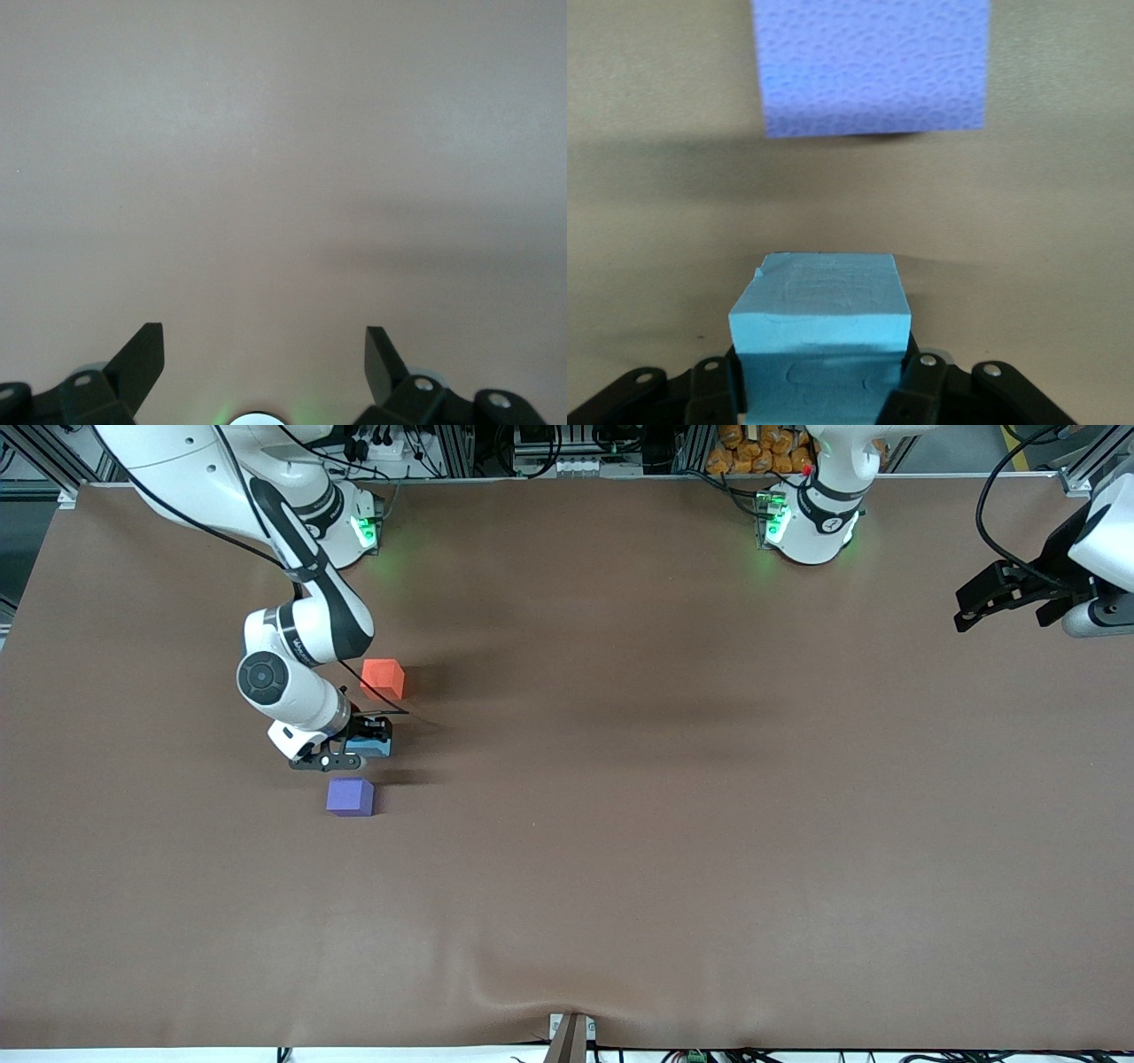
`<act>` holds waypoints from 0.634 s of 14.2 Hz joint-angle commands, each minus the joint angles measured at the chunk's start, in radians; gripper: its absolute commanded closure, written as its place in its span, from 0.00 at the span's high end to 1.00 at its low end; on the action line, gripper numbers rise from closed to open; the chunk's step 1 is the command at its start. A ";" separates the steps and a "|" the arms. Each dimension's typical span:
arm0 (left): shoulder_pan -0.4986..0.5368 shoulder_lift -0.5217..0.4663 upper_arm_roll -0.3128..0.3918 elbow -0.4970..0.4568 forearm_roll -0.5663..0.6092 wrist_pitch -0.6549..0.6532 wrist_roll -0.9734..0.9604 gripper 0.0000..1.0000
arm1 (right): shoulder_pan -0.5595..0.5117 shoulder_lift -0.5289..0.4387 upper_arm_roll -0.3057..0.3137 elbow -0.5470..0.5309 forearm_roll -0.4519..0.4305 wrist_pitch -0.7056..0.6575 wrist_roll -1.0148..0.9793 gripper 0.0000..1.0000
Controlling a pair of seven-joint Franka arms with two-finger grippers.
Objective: Place blue block between orange and purple blocks
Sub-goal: 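Lower the blue block between orange and purple blocks, open the right gripper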
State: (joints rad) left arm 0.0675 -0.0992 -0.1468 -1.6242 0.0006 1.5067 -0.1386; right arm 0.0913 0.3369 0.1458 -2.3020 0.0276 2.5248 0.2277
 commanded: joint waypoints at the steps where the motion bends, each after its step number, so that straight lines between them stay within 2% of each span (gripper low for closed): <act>1: 0.006 -0.025 -0.002 -0.019 0.015 0.001 0.016 1.00 | -0.053 0.011 0.014 -0.037 0.008 0.048 -0.016 0.00; 4: 0.008 -0.024 -0.002 -0.019 0.013 0.003 0.016 1.00 | -0.042 0.024 0.015 -0.033 0.037 0.048 0.008 0.01; 5: 0.008 -0.024 -0.002 -0.019 0.013 0.004 0.016 1.00 | -0.035 0.027 0.017 -0.031 0.058 0.049 0.012 0.11; 6: 0.008 -0.024 -0.002 -0.017 0.013 0.004 0.017 1.00 | -0.018 0.028 0.017 -0.031 0.078 0.060 0.012 0.11; 7: 0.008 -0.024 -0.002 -0.017 0.013 0.004 0.017 1.00 | -0.009 0.031 0.015 -0.031 0.086 0.066 0.012 0.17; 9: 0.008 -0.024 -0.002 -0.019 0.013 0.004 0.017 1.00 | -0.010 0.039 0.015 -0.030 0.086 0.066 0.012 0.64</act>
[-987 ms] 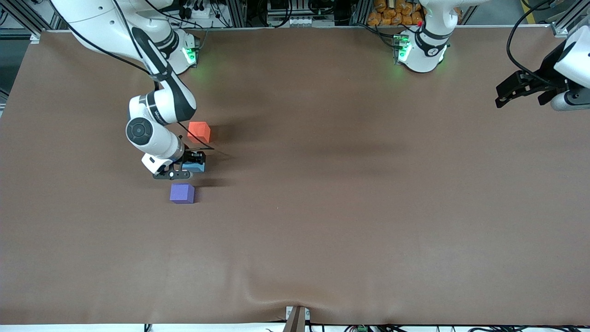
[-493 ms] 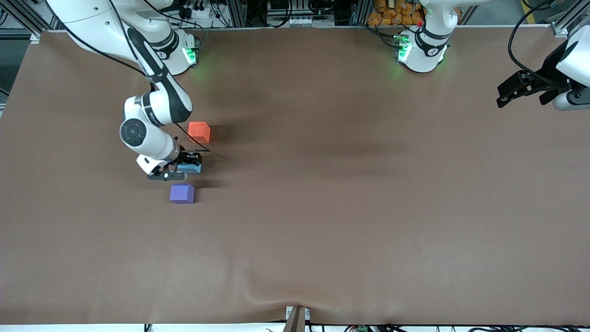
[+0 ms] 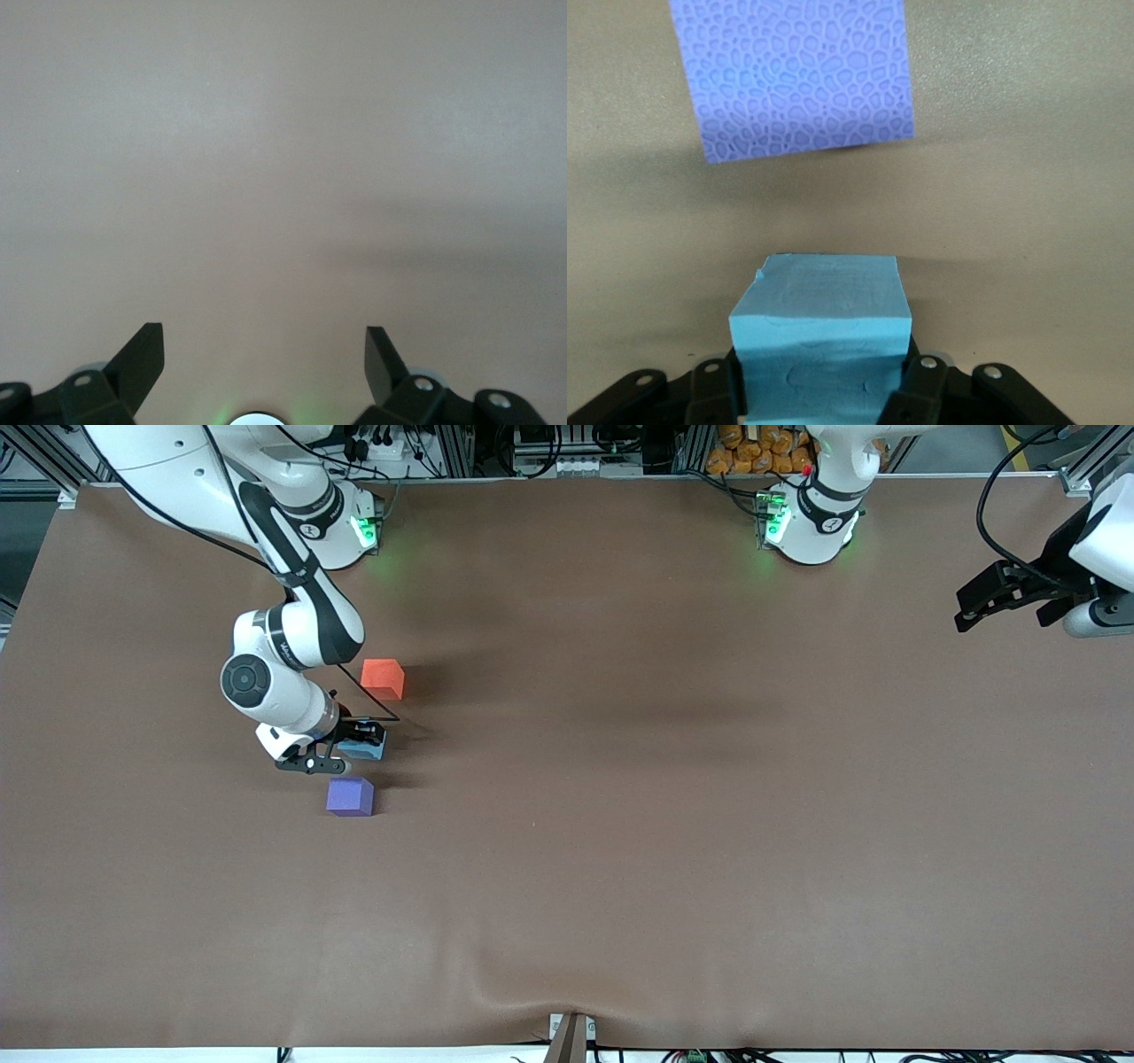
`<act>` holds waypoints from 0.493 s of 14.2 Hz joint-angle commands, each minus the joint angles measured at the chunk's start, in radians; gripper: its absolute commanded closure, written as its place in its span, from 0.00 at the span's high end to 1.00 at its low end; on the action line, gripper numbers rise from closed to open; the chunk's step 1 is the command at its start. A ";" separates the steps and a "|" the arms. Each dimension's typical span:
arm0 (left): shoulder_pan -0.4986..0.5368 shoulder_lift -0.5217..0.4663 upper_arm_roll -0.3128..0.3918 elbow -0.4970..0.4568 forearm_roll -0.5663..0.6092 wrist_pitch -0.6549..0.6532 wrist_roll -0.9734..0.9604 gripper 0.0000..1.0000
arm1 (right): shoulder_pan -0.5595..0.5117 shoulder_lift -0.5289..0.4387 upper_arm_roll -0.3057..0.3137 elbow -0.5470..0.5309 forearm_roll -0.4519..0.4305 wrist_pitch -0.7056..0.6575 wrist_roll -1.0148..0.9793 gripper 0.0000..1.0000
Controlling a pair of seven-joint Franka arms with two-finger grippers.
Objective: Place blue block between orange and purple blocks
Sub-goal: 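Lower the blue block between orange and purple blocks, open the right gripper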
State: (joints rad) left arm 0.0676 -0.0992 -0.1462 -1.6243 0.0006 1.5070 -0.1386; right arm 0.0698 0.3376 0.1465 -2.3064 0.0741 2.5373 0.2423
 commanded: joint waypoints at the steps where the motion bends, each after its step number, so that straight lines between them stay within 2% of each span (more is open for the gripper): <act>1: 0.008 -0.024 -0.003 -0.019 0.013 0.004 0.017 1.00 | 0.010 0.038 0.015 -0.024 0.039 0.054 -0.003 1.00; 4: 0.008 -0.024 -0.003 -0.019 0.015 0.004 0.017 1.00 | 0.013 0.015 0.019 0.004 0.039 0.008 -0.014 1.00; 5: 0.008 -0.025 -0.003 -0.019 0.013 0.004 0.017 1.00 | 0.016 -0.008 0.021 0.054 0.039 -0.094 -0.014 1.00; 7: 0.008 -0.025 -0.003 -0.020 0.013 0.002 0.017 1.00 | 0.019 -0.023 0.028 0.260 0.039 -0.416 -0.003 1.00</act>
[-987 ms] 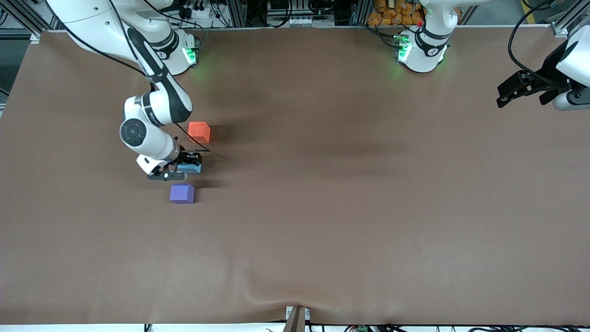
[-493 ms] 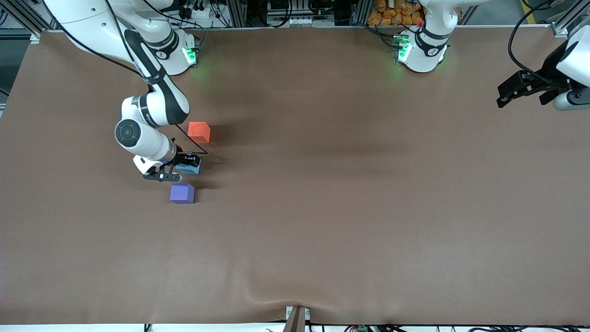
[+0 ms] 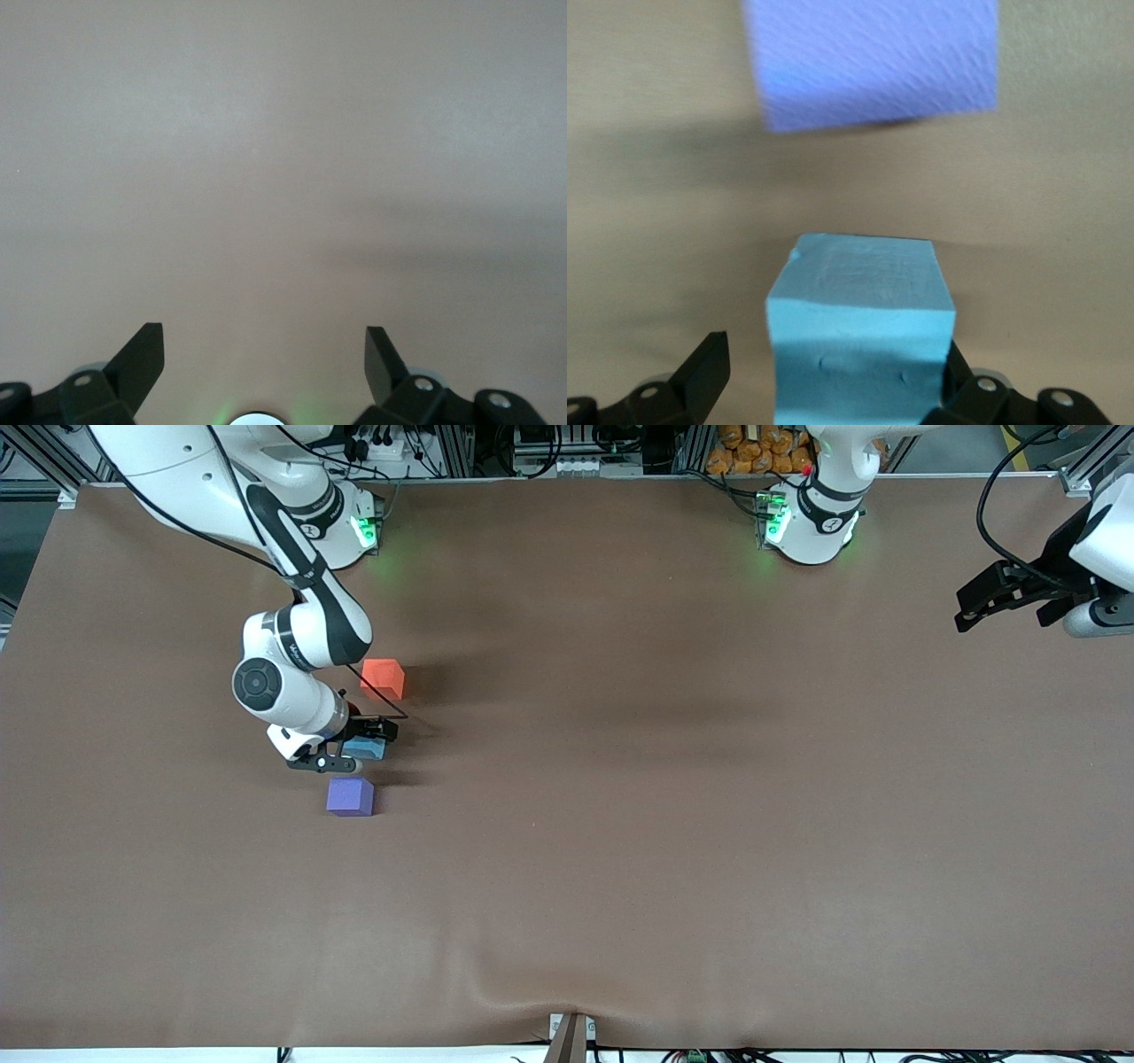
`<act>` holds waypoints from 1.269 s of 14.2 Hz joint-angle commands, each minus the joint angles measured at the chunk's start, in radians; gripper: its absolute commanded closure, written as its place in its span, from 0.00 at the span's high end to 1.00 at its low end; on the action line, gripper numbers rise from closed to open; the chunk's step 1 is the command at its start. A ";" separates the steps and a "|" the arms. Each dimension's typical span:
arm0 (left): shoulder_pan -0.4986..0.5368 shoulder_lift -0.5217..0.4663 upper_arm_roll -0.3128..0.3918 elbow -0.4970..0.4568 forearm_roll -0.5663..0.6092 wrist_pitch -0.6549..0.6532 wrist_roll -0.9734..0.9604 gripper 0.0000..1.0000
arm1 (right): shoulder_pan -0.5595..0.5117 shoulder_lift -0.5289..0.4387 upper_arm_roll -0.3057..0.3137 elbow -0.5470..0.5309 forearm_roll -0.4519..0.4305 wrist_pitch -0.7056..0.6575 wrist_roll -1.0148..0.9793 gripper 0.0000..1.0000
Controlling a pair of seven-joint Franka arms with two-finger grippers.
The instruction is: Place blue block between orange and purple blocks
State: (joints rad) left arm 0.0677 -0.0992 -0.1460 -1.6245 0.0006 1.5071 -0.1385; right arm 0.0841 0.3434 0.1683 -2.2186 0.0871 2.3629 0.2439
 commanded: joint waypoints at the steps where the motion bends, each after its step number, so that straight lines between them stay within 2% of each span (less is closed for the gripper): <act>1: 0.007 -0.025 -0.003 -0.020 0.013 0.002 0.017 1.00 | 0.002 -0.024 0.005 0.321 0.026 -0.416 -0.006 1.00; 3: 0.007 -0.028 -0.003 -0.023 0.013 0.001 0.017 1.00 | -0.007 -0.015 0.004 0.573 0.016 -0.664 -0.023 1.00; 5: 0.007 -0.031 -0.003 -0.024 0.013 0.001 0.017 1.00 | -0.036 -0.011 -0.003 0.770 -0.022 -0.814 -0.067 1.00; 7: 0.007 -0.030 -0.003 -0.024 0.013 0.002 0.017 1.00 | -0.084 -0.010 -0.003 0.926 -0.113 -0.968 -0.090 1.00; 9: 0.007 -0.031 -0.003 -0.024 0.013 0.001 0.017 1.00 | -0.093 -0.026 -0.012 1.037 -0.118 -1.047 -0.089 1.00; 10: 0.007 -0.031 -0.004 -0.024 0.013 -0.001 0.017 1.00 | -0.105 -0.030 -0.013 1.083 -0.087 -1.050 -0.086 1.00; 12: 0.007 -0.042 -0.004 -0.032 0.012 -0.007 0.017 1.00 | -0.139 -0.101 -0.039 1.067 -0.040 -1.058 -0.090 1.00; 13: 0.007 -0.045 -0.004 -0.034 0.012 -0.007 0.017 1.00 | -0.132 -0.142 -0.055 1.020 -0.038 -1.035 -0.091 1.00; 16: 0.007 -0.060 -0.004 -0.047 0.002 -0.007 0.016 1.00 | -0.112 -0.341 -0.105 0.764 -0.052 -0.914 -0.103 1.00; 18: 0.006 -0.068 -0.004 -0.057 0.001 -0.007 0.017 1.00 | -0.110 -0.395 -0.137 0.683 -0.049 -0.881 -0.190 1.00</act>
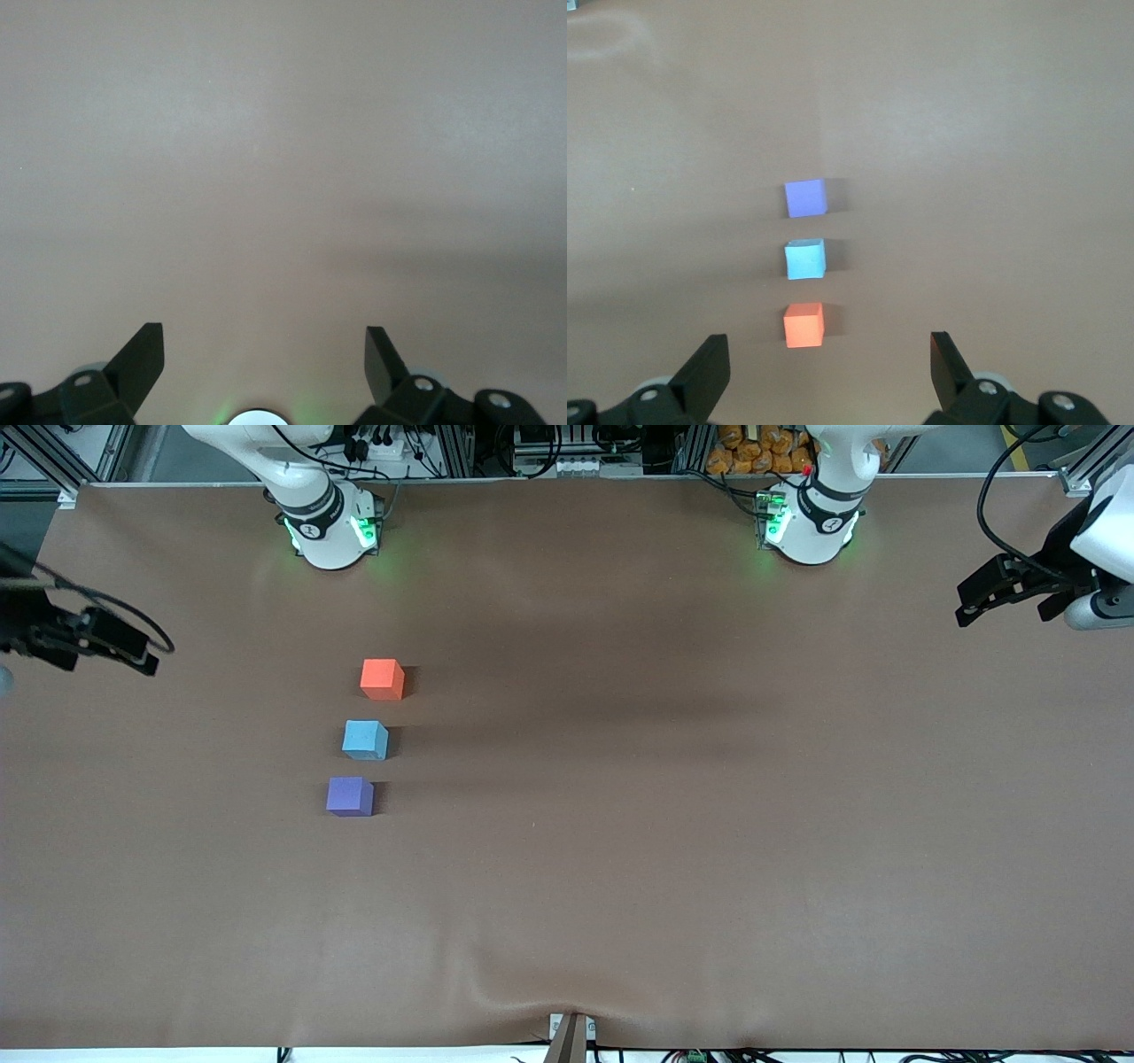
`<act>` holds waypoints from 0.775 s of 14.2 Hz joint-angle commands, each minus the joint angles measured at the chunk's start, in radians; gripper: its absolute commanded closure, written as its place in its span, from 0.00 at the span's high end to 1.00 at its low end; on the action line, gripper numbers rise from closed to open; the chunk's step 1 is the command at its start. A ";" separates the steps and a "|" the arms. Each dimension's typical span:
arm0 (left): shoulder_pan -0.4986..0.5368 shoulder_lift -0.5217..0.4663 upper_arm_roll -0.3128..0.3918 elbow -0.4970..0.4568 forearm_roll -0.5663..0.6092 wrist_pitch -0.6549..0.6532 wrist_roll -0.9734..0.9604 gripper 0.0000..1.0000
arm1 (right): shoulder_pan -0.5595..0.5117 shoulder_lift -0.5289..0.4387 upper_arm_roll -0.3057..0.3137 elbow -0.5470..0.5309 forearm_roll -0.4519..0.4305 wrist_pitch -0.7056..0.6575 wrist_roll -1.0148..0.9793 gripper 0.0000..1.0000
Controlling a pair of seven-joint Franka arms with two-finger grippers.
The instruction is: Place blue block between orange and purple blocks
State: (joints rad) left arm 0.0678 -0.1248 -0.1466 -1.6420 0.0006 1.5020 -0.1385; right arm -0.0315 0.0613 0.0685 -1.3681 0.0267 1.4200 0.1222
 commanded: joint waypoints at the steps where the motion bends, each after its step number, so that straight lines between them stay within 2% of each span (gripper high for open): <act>1: 0.006 -0.044 -0.004 -0.041 0.001 -0.002 0.016 1.00 | 0.005 -0.115 -0.053 -0.175 0.012 0.059 -0.085 1.00; 4: 0.006 -0.052 -0.010 -0.048 0.001 -0.002 0.017 1.00 | 0.042 -0.117 -0.061 -0.177 0.009 0.059 -0.085 1.00; 11: 0.004 -0.046 -0.011 -0.027 -0.019 -0.002 0.022 1.00 | 0.041 -0.115 -0.056 -0.174 -0.011 0.040 -0.148 1.00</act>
State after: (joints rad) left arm 0.0658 -0.1487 -0.1568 -1.6646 -0.0040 1.5021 -0.1379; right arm 0.0067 -0.0267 0.0189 -1.5148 0.0240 1.4647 -0.0029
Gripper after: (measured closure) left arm 0.000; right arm 0.000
